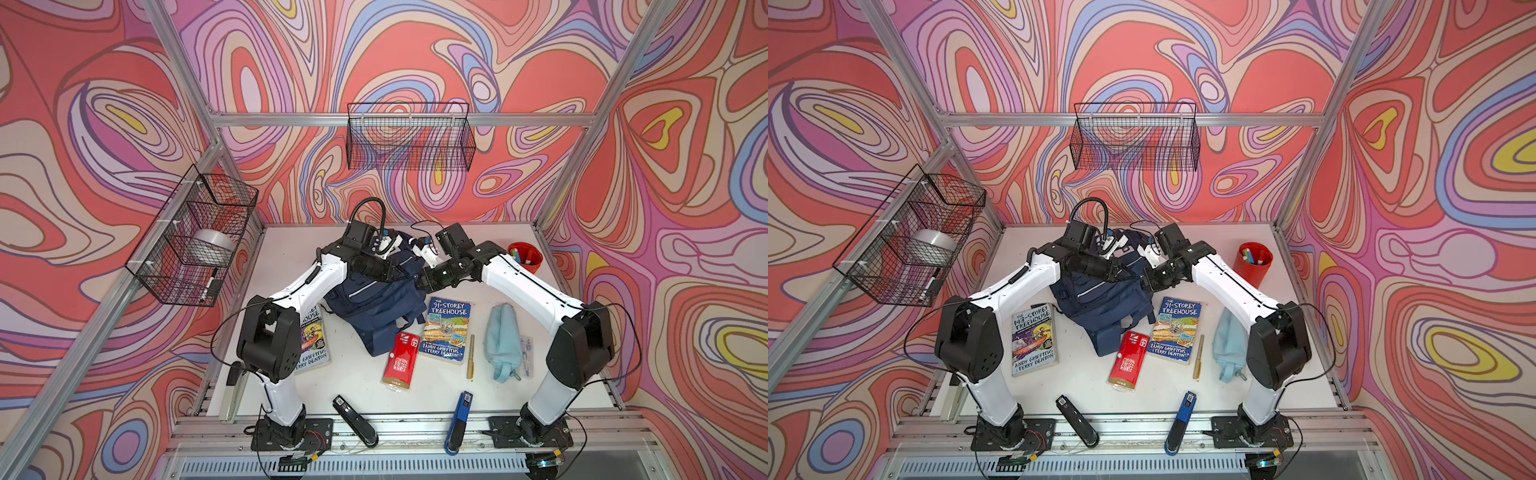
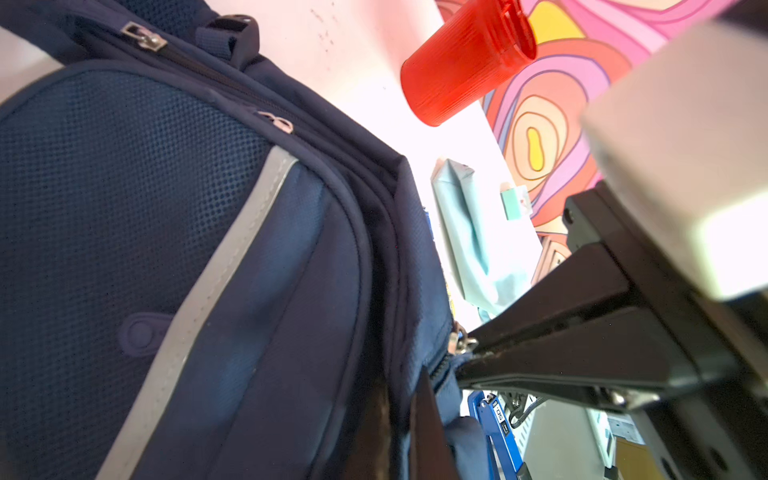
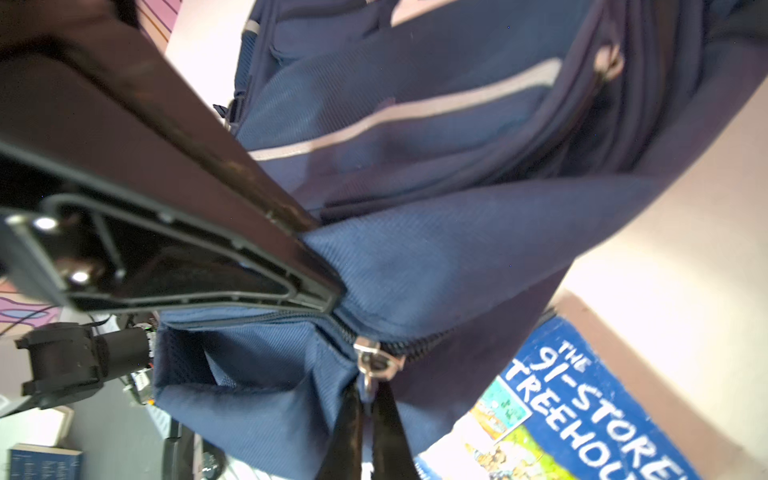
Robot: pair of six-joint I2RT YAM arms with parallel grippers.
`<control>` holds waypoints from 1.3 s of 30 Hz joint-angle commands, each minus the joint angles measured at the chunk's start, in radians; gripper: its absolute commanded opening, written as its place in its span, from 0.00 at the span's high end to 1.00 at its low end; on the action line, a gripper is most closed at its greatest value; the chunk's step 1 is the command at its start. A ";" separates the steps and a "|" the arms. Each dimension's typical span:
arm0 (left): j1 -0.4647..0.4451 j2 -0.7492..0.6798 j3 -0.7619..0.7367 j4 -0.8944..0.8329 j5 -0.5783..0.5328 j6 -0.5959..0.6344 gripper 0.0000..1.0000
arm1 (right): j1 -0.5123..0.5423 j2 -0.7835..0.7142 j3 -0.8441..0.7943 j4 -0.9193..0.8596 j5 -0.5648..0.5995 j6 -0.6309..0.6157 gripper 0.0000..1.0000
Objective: Pack the student bag
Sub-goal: 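Grasp the zipper pull with the right gripper while the left holds the backpack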
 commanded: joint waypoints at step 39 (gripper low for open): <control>0.031 0.071 0.017 0.278 0.005 -0.403 1.00 | 0.226 0.131 0.201 -0.072 -0.034 0.170 1.00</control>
